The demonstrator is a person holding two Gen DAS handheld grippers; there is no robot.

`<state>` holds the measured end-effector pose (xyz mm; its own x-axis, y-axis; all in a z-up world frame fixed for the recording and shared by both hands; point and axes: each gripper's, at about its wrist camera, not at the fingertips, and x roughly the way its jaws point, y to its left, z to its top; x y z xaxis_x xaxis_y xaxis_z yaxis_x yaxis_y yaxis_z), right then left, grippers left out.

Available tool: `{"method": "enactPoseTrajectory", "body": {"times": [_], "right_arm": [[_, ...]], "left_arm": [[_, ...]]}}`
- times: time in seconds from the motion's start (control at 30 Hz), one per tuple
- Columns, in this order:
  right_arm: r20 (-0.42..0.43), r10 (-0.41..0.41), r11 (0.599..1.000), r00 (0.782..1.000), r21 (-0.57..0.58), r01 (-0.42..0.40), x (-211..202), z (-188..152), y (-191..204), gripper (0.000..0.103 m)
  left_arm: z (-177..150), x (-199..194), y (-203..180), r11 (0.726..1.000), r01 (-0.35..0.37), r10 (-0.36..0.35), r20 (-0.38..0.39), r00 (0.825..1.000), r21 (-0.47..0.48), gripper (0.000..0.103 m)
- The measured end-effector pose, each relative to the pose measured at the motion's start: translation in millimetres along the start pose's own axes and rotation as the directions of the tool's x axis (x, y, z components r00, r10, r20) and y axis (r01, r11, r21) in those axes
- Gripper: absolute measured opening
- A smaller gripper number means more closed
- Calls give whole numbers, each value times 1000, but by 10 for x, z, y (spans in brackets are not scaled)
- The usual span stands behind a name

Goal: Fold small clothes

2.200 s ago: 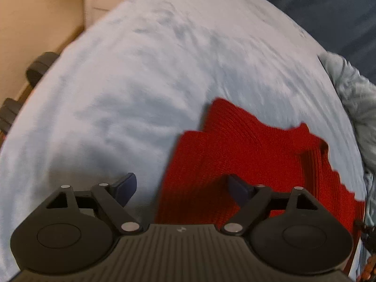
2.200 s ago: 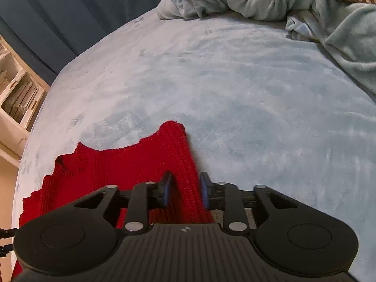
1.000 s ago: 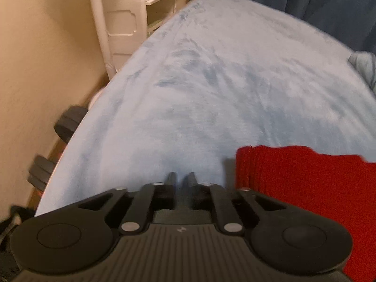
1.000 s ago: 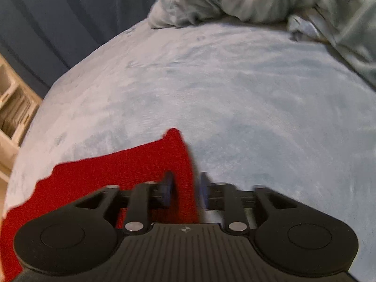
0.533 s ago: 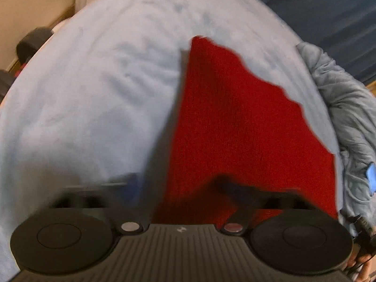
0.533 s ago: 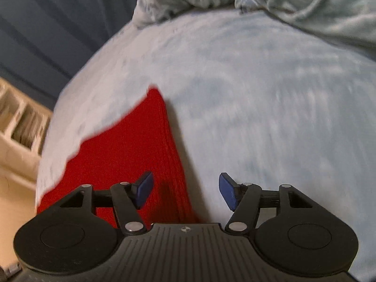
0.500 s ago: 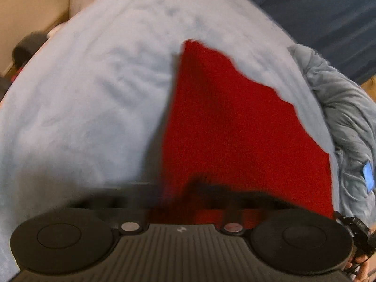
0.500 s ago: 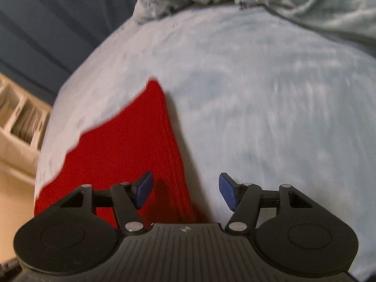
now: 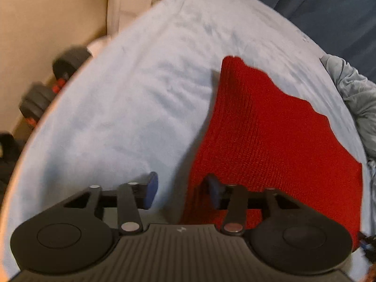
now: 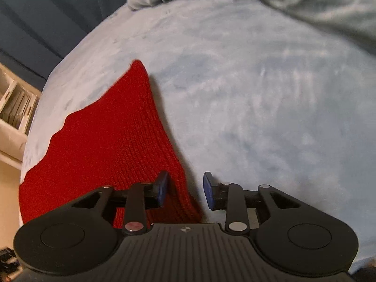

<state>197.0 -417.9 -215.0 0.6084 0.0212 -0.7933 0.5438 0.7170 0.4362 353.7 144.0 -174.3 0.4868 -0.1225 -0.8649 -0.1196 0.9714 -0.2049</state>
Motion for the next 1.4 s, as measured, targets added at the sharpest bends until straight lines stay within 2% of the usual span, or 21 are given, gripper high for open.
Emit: {"method": "enactPoseTrajectory", "body": {"times": [0.1,0.2,0.3,0.37,0.43,0.47,0.5,0.53,0.57,0.63,0.7,0.77,0.87,0.93,1.0,1.07,1.2,1.3,1.4], "right_arm": [[99,-73,990,992,-116,84,-249,-44,224,38],[199,-49,969,979,-227,94,-311,-14,478,36],[184,21,948,983,-317,39,-138,74,740,22],[158,31,943,987,-331,24,72,129,860,22],[113,20,948,993,-318,17,301,166,910,23],[89,0,950,996,-311,28,424,165,905,23],[95,-26,950,995,-308,54,480,159,870,26],[97,-22,953,995,-299,50,497,157,827,31],[96,-3,961,995,-274,29,471,165,761,33],[82,32,977,996,-213,-14,379,167,590,33],[71,27,979,997,-202,-12,325,120,497,34],[78,-27,979,997,-199,42,187,54,430,37],[106,4,986,994,-166,14,-159,-41,433,43],[143,40,982,989,-187,-13,-482,-150,562,60],[151,75,975,986,-217,-41,-723,-258,715,67],[139,106,970,985,-233,-72,-946,-366,876,68],[148,217,950,965,-259,-174,-1536,-720,1153,80],[194,244,936,950,-305,-178,-1944,-1039,1236,83],[208,254,920,945,-352,-170,-2195,-1307,1261,83]], "left_arm": [[11,-236,-145,997,-58,52,99,994,60,57],[151,-300,-366,996,-33,19,160,987,87,61],[310,-157,-642,996,-4,-14,186,983,93,79],[351,48,-807,991,-25,2,174,985,128,81],[372,398,-923,973,-125,100,133,986,193,81],[363,543,-924,957,-186,160,130,979,224,84],[362,617,-870,947,-217,185,151,971,237,93],[379,613,-781,943,-259,222,187,957,209,97],[398,591,-679,943,-282,248,196,949,174,97],[427,528,-443,957,-261,236,185,954,124,97],[419,488,-316,921,-369,342,194,919,127,97],[373,380,-184,904,-399,368,198,909,153,97],[219,-17,-94,924,-357,326,208,922,134,98],[69,-361,-133,946,-308,280,217,935,106,103],[-134,-739,-261,965,-247,220,246,944,86,103],[-355,-1080,-407,976,-196,165,271,948,91,103],[-798,-1627,-693,983,-150,114,291,950,104,103],[-1132,-1937,-822,983,-139,98,301,949,118,103],[-1423,-2185,-873,979,-163,121,297,947,120,103]]}}
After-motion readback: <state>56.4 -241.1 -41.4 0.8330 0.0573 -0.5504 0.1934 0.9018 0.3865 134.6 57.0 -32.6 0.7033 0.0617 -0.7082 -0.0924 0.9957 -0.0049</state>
